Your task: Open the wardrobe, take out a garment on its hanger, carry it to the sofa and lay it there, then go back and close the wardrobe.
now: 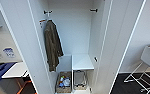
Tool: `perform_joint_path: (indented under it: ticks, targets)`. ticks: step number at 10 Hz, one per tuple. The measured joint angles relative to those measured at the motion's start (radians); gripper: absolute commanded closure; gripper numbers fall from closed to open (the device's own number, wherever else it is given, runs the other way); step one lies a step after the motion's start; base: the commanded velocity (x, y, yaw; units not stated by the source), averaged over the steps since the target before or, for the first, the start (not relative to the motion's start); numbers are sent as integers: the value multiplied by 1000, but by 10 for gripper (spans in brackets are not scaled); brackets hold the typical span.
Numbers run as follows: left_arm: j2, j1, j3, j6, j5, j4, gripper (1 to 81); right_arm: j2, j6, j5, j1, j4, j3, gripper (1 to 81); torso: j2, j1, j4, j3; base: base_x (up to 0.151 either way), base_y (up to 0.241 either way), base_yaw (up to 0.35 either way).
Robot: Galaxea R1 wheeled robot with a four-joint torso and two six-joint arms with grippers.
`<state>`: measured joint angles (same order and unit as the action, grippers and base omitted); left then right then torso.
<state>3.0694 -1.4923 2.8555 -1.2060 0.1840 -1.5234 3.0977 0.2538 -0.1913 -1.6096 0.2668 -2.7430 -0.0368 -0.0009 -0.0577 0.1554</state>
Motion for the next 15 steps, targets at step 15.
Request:
perform_joint_path:
  ticks: [15]
  targets:
    - [-26, -42, 4, 105, -115, 322, 10, 3, 1, 5, 0, 0, -2, 10, 0, 0, 0, 0, 0, 0, 12]
